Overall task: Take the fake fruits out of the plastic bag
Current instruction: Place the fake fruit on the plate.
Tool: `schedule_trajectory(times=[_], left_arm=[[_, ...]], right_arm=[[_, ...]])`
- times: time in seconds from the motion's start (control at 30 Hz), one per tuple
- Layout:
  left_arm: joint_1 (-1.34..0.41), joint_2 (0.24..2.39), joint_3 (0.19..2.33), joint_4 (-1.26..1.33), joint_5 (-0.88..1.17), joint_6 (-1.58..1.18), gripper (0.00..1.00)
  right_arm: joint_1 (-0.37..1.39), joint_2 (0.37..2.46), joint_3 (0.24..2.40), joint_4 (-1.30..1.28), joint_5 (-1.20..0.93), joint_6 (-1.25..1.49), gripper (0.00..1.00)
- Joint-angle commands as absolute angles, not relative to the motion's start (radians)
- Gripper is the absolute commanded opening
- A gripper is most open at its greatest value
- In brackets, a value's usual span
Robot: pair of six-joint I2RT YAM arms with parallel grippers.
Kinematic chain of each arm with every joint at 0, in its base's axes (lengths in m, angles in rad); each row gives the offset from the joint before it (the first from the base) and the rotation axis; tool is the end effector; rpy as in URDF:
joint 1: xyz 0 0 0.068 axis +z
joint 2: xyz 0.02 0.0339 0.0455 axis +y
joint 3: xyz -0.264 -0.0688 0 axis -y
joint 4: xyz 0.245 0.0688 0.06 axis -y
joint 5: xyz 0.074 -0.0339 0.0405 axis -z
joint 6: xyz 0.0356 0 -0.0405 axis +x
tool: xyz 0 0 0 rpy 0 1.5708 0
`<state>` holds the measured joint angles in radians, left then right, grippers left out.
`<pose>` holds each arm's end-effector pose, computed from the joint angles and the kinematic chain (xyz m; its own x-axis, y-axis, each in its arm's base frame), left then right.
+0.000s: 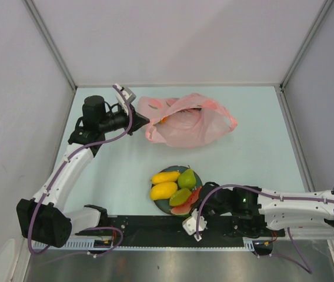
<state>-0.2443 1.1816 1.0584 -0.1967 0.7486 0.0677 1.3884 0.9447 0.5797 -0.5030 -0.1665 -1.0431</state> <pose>0.2516 -0.0877 0.3557 -0.2500 0.1134 -0.9616 0.8229 0.5482 -0.1493 0.0280 0.1841 0.2128 0.7850 -0.4414 -0.4347 -0.6177 -0.6113 -0.4948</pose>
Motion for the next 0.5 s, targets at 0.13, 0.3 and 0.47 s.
schedule_trajectory(times=[0.13, 0.3, 0.47], left_arm=[[-0.248, 1.161, 1.043, -0.158, 0.793, 0.043, 0.00], [-0.247, 1.175, 1.046, -0.147, 0.799, 0.029, 0.00], [-0.249, 1.184, 1.052, -0.147, 0.798, 0.025, 0.00]], right_arm=[[1.367, 0.957, 0.581, -0.417, -0.219, -0.871, 0.00], [1.351, 0.960, 0.581, -0.362, -0.216, -0.726, 0.00], [1.279, 0.995, 0.587, -0.272, -0.196, -0.533, 0.00]])
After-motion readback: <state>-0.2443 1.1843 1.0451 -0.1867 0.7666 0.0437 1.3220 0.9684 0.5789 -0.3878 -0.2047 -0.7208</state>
